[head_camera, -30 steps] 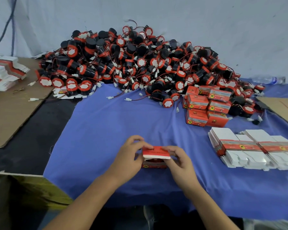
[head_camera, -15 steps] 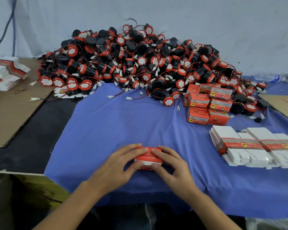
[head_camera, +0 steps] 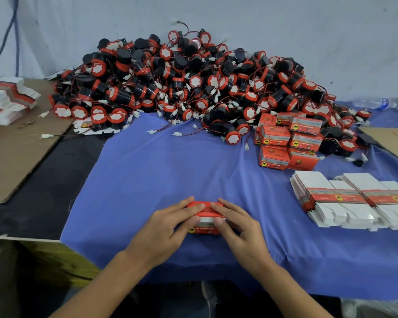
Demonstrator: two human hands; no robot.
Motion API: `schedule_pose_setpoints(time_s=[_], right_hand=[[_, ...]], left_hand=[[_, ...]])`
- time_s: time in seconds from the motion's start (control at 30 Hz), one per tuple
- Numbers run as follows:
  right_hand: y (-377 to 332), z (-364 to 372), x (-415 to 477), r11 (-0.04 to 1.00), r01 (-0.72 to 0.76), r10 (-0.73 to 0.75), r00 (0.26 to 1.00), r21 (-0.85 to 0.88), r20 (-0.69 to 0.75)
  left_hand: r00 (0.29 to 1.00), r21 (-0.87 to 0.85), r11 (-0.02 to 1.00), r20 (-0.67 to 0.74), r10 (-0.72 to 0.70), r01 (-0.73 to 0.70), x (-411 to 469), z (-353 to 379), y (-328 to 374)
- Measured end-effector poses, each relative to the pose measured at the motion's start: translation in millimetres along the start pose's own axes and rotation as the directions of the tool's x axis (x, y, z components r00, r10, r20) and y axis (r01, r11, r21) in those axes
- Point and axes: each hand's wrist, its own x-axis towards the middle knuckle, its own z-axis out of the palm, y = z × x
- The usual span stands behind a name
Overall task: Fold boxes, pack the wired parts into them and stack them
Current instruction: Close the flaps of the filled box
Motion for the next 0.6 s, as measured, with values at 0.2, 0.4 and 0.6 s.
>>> schedule_pose_setpoints(time_s=[0.2, 0.4, 0.6], right_hand=[[-1.6, 1.2, -0.3, 0.999, -0.021, 0.021, 1.0, 0.032, 0.005], [-1.9, -2.3, -1.6, 1.0, -0.013, 0.014, 0.999, -0.007, 0.05], [-9.6, -13.2, -10.2, 0.98, 0.092, -0.057, 0.979, -0.175, 0.193]], left_hand=[[0.999, 0.005, 1.0, -0.031, 0.031, -0.031, -0.1, 1.3, 2.7], [0.999, 0.075, 0.997, 0.033, 0.031, -0.033, -11.0, 2.9, 2.5], [0.99, 0.352, 0.929, -0.033, 0.137, -0.117, -16.7, 7.2, 9.9]])
